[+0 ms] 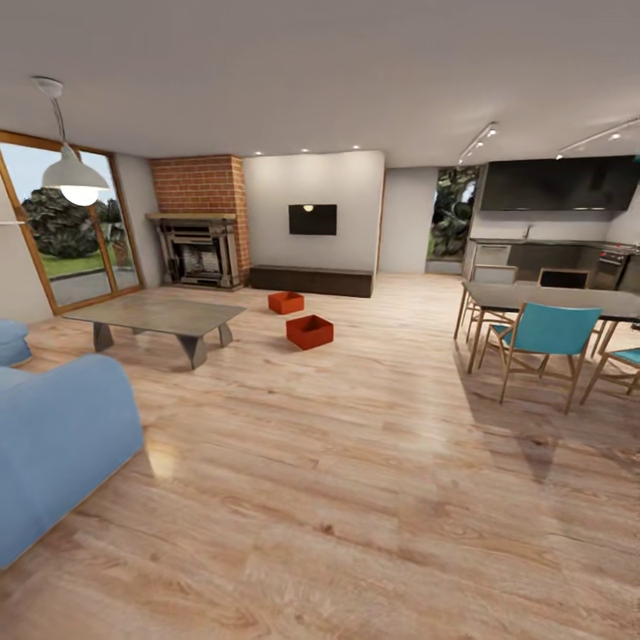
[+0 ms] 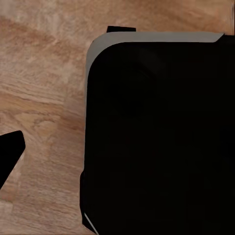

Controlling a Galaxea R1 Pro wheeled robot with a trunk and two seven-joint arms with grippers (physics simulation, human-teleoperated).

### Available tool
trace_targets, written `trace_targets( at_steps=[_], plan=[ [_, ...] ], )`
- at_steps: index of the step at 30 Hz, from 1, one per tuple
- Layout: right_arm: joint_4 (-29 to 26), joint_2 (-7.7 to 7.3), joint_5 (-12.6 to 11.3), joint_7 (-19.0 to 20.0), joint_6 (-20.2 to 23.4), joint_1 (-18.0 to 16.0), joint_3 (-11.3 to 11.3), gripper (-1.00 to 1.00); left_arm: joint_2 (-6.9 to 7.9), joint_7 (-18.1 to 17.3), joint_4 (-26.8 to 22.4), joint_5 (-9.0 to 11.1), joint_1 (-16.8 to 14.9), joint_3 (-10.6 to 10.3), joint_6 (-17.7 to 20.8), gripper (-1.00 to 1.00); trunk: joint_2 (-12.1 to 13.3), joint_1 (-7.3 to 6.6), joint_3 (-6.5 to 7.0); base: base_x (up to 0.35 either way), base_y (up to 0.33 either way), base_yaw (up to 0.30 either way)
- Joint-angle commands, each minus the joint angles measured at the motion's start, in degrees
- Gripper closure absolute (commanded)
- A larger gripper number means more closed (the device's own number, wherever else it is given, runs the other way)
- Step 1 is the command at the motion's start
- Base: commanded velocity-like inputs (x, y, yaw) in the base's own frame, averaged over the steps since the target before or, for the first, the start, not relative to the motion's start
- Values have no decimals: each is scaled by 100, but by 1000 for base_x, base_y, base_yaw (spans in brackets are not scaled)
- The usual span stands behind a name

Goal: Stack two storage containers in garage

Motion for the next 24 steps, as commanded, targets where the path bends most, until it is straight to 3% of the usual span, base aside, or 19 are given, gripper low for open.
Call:
trace_targets(
  at_steps=[1,12,24],
  plan=[
    [17,3,-59,40,-27,-6,38,-100,-2,6,-2,37,0,2,-14,-100,-2,3,-6,324,0,-239],
    [17,-5,-56,38,-26,-6,38,-100,2,6,-2,37,0,2,-14,-100,-2,3,-6,324,0,-219],
    [17,-20,-56,38,3,-6,30,-100,3,6,-2,37,0,2,-14,-100,-2,3,-6,324,0,-24]
  ],
)
